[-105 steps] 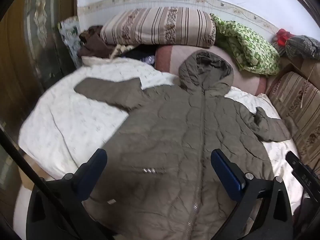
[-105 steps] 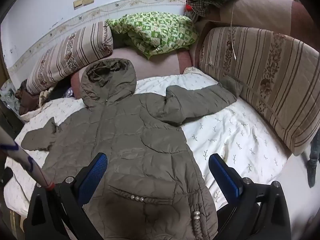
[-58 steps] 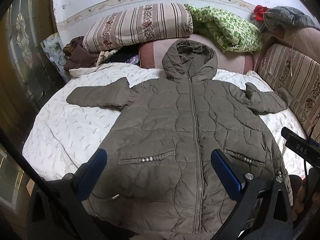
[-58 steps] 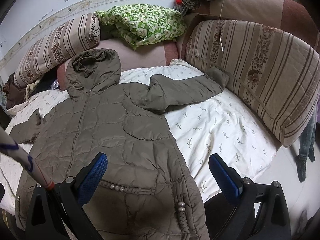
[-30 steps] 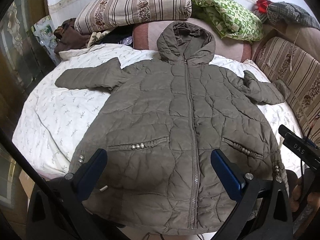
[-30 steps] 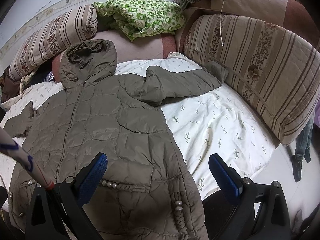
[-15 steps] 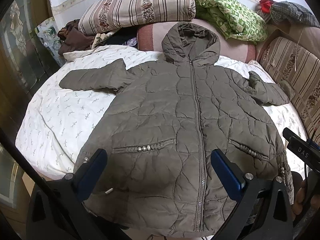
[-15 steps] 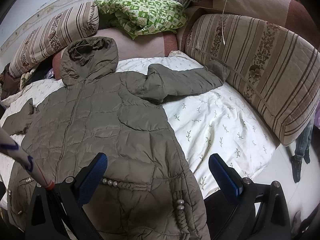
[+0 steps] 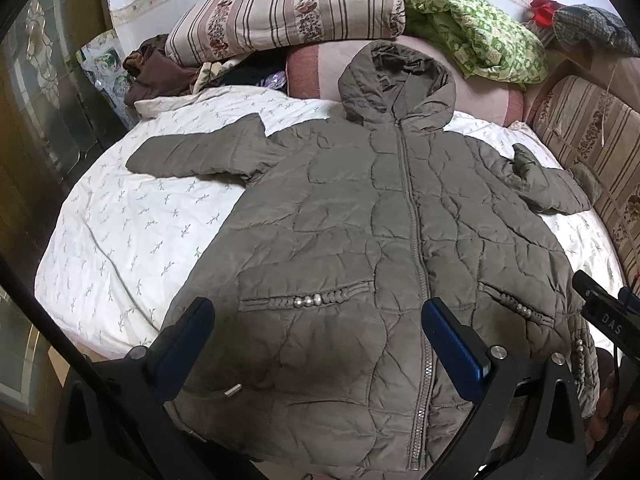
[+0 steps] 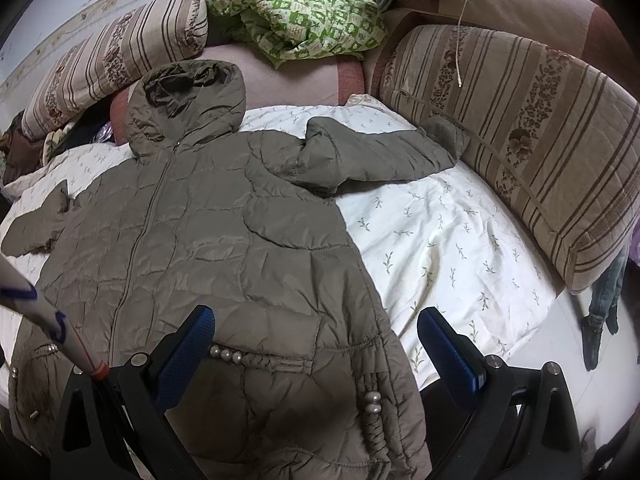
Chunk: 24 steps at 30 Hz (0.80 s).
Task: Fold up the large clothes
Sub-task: 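Move both tools over the olive quilted jacket toward its sleeves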
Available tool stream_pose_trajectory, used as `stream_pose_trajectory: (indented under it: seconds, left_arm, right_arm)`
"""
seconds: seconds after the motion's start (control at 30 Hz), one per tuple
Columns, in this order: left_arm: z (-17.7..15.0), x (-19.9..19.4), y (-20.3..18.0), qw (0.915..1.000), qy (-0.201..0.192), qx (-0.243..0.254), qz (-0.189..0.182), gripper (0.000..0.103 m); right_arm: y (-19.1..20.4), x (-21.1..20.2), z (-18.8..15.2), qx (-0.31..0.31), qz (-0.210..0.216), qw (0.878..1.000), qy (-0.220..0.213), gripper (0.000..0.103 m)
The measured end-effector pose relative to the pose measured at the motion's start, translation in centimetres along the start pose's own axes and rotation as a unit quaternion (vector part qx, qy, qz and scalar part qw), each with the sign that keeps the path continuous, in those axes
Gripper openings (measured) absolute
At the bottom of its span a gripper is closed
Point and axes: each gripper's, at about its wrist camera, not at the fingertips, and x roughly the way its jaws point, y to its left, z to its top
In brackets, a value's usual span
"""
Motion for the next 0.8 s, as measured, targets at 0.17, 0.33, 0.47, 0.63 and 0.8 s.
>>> stream_pose_trajectory:
  seconds: [0.17,0.33,0.47,0.63,0.8]
  left_arm:
    - [0.0,1.0,0.7,0.9998,0.02,-0.009,0.003,0.103]
    - [-0.2,1.8,1.7,0.9991,0.035,-0.02,-0.007,0.103]
    - [-0.3,2.5,2.4,0.9985,0.045,-0.03,-0.014,0.103]
    - [-0.5,3.1,3.5,0.9979,0.05,-0.041,-0.009,0.103]
    - [-0.5,3.6,4.8,0.997,0.054,-0.054,-0.007,0.103]
  right_arm:
    - [0.6,0.2,-0.5,-0.01,0.007,1.0,0.004,0.103]
    - [2.0,0.8,-1.2,-0.034,0.009,0.999,0.019,0.103]
    - [3.2,0.4,-1.7,-0.05,0.012,0.999,0.016,0.103]
    - [4.6,0.4,-1.9,-0.071,0.011,0.997,0.019,0.103]
    - [5.7,0.5,-2.1,-0.085,0.012,0.996,0.022,0.103]
